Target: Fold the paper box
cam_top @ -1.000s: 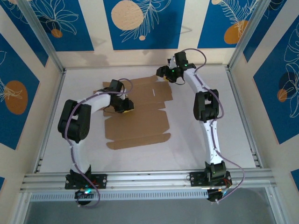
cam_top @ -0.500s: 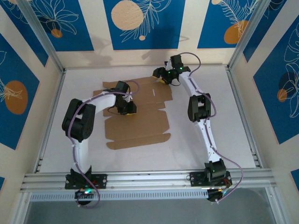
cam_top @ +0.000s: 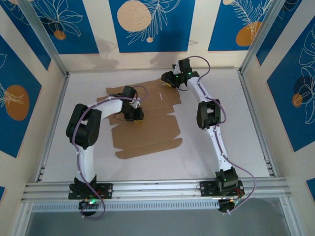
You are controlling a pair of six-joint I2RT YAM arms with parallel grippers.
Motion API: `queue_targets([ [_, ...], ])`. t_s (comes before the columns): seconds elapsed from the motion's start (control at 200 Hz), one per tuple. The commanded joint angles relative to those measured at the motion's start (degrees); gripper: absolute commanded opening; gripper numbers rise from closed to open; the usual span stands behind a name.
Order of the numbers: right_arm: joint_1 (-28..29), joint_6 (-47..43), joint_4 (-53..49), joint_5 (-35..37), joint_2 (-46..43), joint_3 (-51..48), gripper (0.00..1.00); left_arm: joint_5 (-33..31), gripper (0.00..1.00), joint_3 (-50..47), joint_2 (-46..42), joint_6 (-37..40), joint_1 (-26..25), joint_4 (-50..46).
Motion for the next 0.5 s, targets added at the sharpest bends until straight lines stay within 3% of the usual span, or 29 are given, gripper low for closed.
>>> queue_targets([
  [0.0,0.11,-0.86,-0.51,-2.14,1.54,1.88,0.36,-0.17,0.15,-0.78,1.58,1.66,-0.77,-2.64],
  [0.13,-1.01,-1.48,-7.70,-1.33,-0.09,-0.46,0.33,-0.56,0.14,-1.70,0.00,1.45,-0.68,-2.88],
  [0.21,-1.55,-3.07,-10.99,0.58,-4.43,-7.29,0.30,-0.49,0.14,-2.63,-0.96,0.57,-0.60,-2.65],
  [0.39,-2.60,-3.14,4.10,5.46,-25.92,-44.57,0.29,0.61,0.14,-6.82,-3.53,-2.49,-0.34,-0.24],
  [0.495,-4.29,-1.11,11.24,5.86,-35.64,-59.52,0.29,0.65,0.14,-9.26,-5.55,-3.63,-0.05,0.52],
])
